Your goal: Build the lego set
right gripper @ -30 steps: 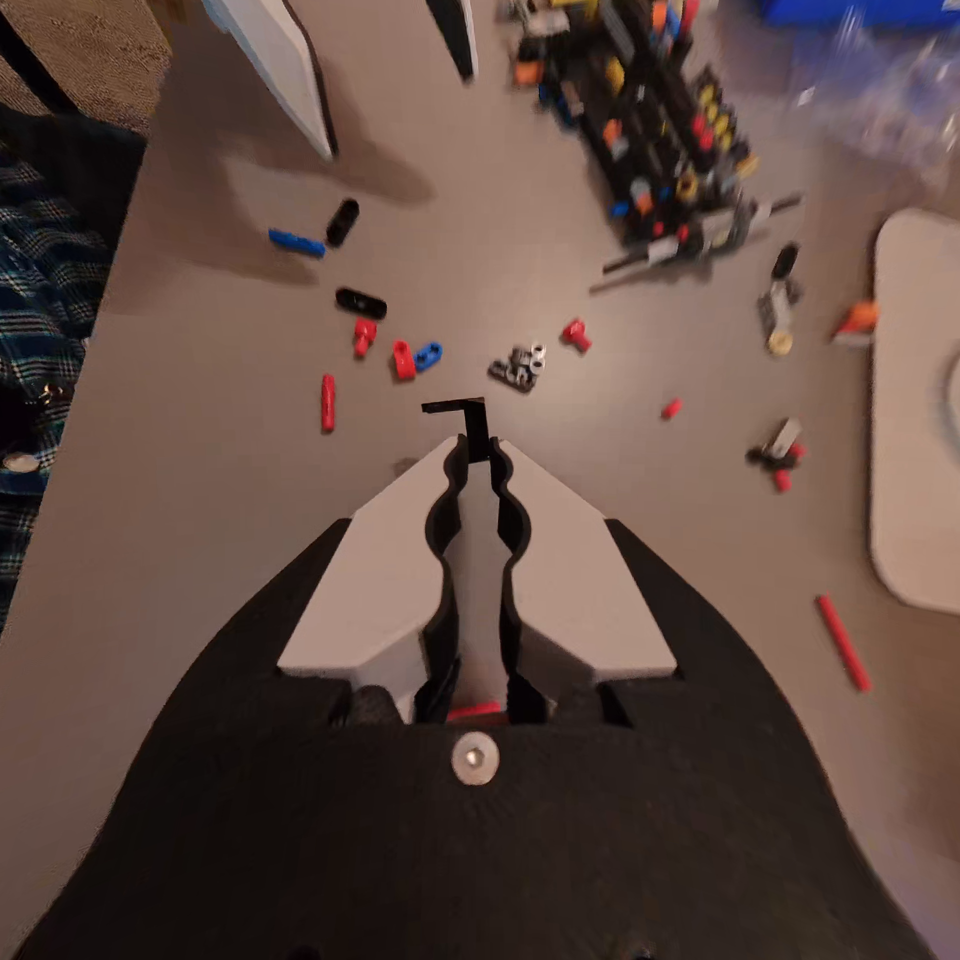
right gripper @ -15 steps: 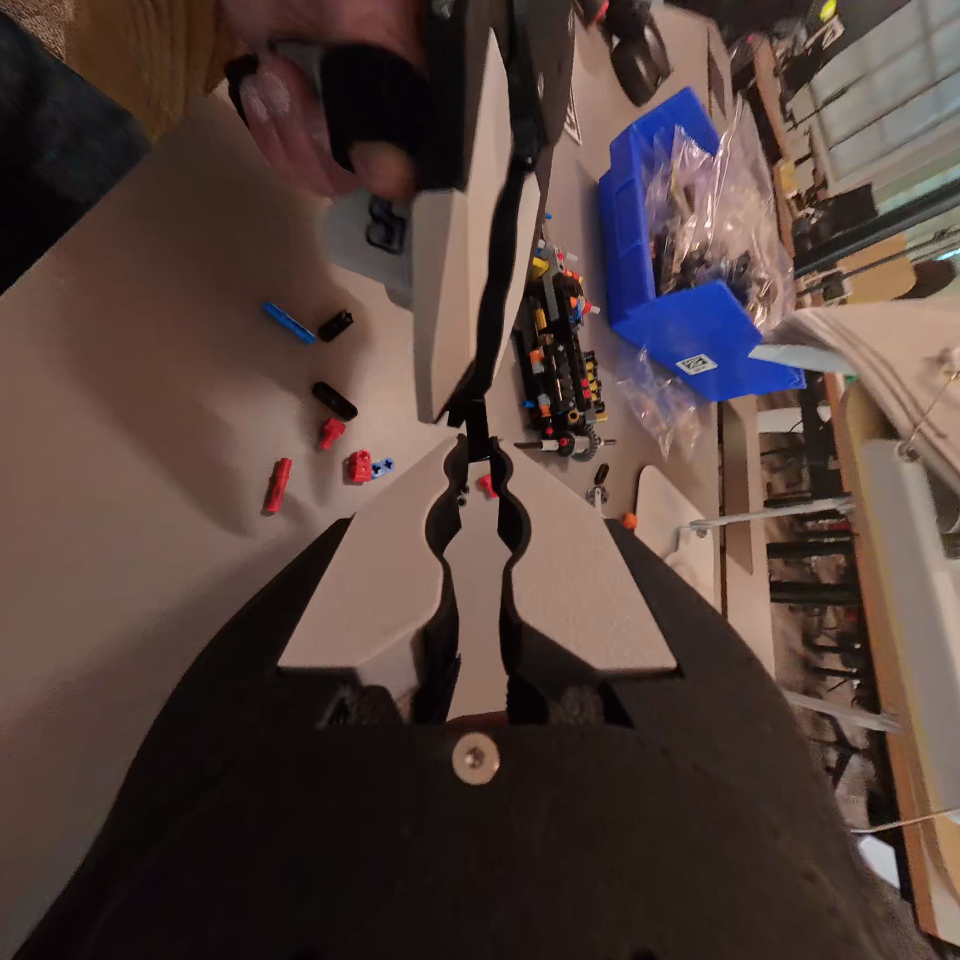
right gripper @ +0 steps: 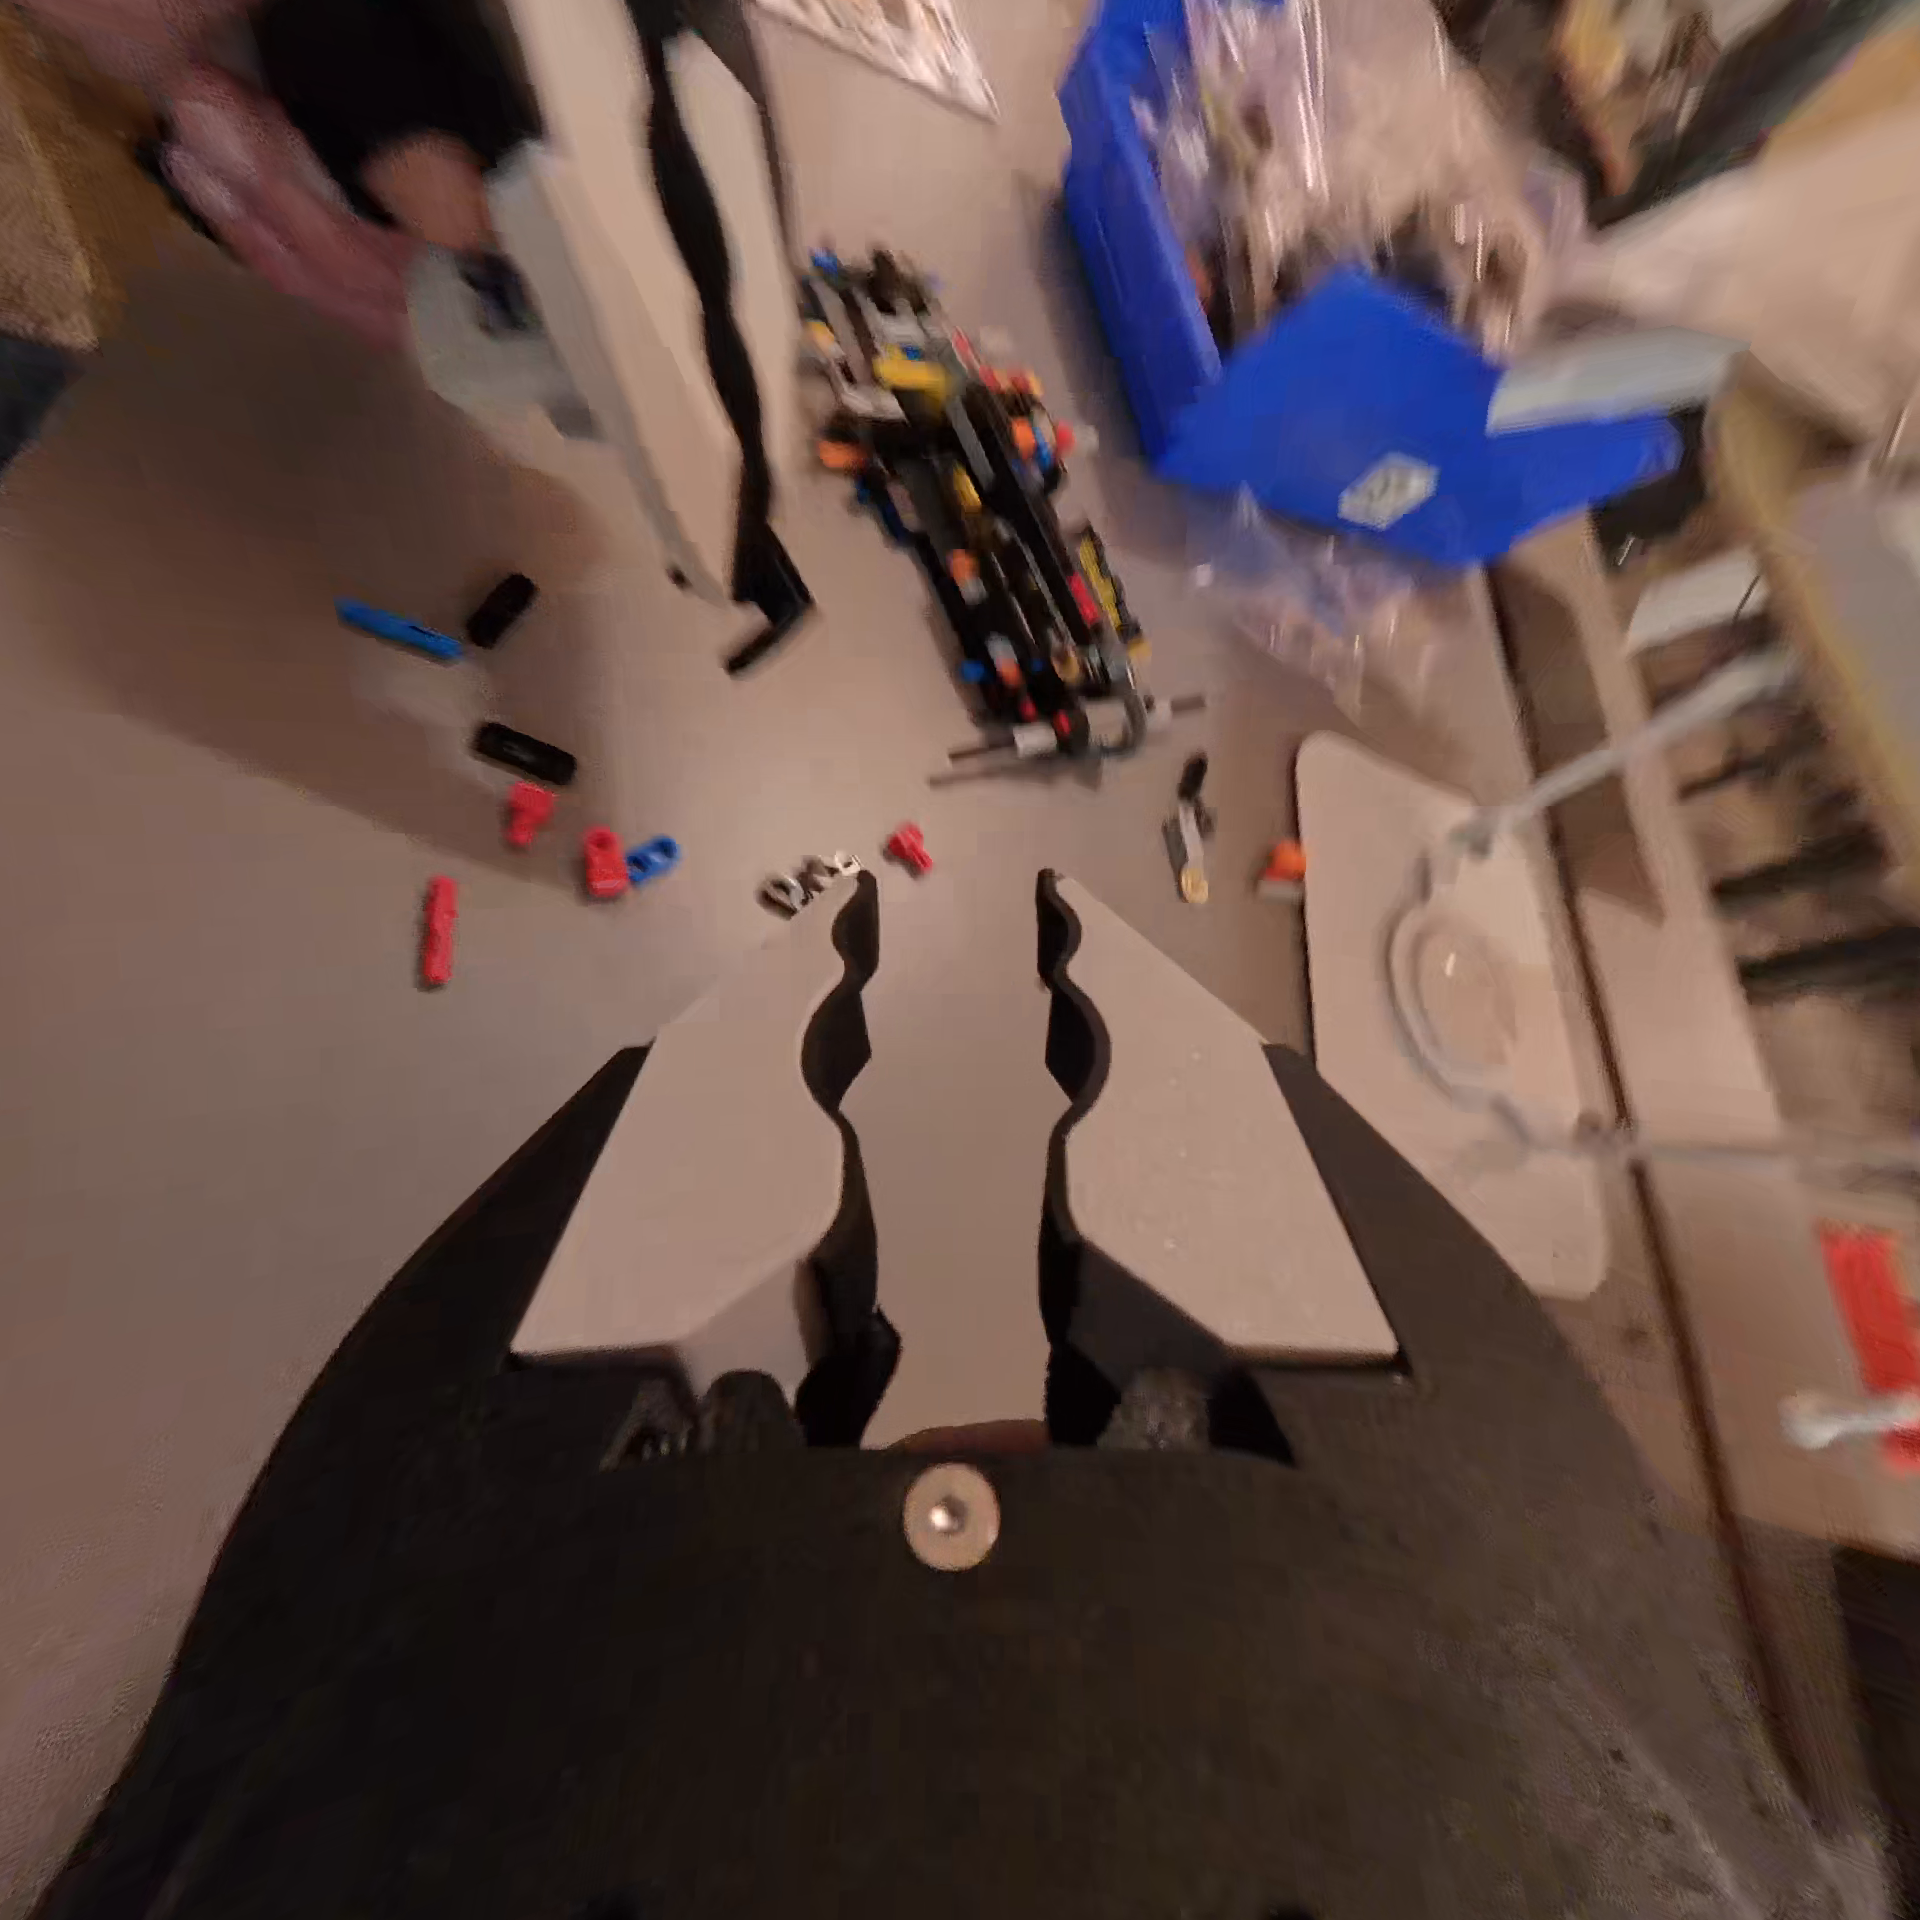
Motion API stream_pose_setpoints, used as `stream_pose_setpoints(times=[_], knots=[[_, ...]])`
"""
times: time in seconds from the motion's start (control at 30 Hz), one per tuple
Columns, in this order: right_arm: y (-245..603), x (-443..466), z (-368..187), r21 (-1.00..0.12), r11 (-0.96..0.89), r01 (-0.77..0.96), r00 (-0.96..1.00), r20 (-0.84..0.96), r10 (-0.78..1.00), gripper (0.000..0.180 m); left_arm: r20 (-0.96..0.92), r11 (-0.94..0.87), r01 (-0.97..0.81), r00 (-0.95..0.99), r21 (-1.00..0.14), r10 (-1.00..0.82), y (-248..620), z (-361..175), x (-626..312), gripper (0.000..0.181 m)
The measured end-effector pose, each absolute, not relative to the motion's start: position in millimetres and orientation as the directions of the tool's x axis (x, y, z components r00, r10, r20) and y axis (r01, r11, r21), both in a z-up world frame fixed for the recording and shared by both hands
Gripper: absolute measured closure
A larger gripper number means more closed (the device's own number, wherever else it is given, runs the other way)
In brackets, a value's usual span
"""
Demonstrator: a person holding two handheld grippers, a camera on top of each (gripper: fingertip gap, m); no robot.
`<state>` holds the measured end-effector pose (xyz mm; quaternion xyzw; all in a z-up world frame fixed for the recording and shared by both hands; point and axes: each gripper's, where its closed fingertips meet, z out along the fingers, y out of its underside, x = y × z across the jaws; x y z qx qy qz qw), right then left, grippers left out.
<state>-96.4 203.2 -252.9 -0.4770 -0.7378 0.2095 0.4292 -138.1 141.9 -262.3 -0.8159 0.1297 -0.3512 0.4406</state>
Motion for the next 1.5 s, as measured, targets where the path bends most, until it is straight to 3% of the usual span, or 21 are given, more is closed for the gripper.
stream_pose_setpoints(times=[0.03,0.17,0.43,0.53,0.67,0.97,1.03,1.1,1.3,1.5], knots=[[218,-94,-258,-0.73,0.394,0.559,-0.139,0.385,0.912,0.151,0.467,-0.578,0.116,0.726,-0.807,-0.506,142,-263,-143,0.176],[264,-93,-288,-0.721,0.191,0.666,-0.049,0.213,0.976,0.144,0.48,-0.574,0.163,0.747,-0.803,-0.46,145,-267,-159,0.176],[324,-125,-319,-0.691,0.075,0.719,0.023,0.132,0.991,0.142,0.502,-0.587,0.18,0.74,-0.789,-0.448,149,-277,-165,0.176],[328,-133,-327,-0.684,0.041,0.728,0.013,0.073,0.997,0.15,0.514,-0.591,0.188,0.731,-0.785,-0.449,149,-278,-166,0.176],[322,-133,-328,-0.681,0.046,0.73,-0.025,0.04,0.999,0.172,0.531,-0.59,0.208,0.72,-0.78,-0.448,150,-277,-168,0.176],[259,-100,-328,-0.658,0.12,0.744,-0.148,0.013,0.989,0.173,0.539,-0.592,0.212,0.71,-0.778,-0.453,150,-276,-168,0.176],[242,-94,-327,-0.652,0.129,0.747,-0.17,0.001,0.985,0.171,0.539,-0.592,0.212,0.71,-0.778,-0.454,150,-277,-168,0.176],[236,-90,-323,-0.652,0.136,0.746,-0.168,0.012,0.986,0.147,0.539,-0.593,0.212,0.709,-0.777,-0.454,150,-277,-167,0.176],[274,-70,-289,-0.705,0.069,0.706,-0.017,0.081,0.997,0.143,0.557,-0.593,0.234,0.699,-0.77,-0.448,150,-276,-170,0.176],[327,-24,-285,-0.679,-0.066,0.731,0.228,0.152,0.962,0.148,0.583,-0.601,0.257,0.681,-0.757,-0.443,152,-275,-171,0.176]])
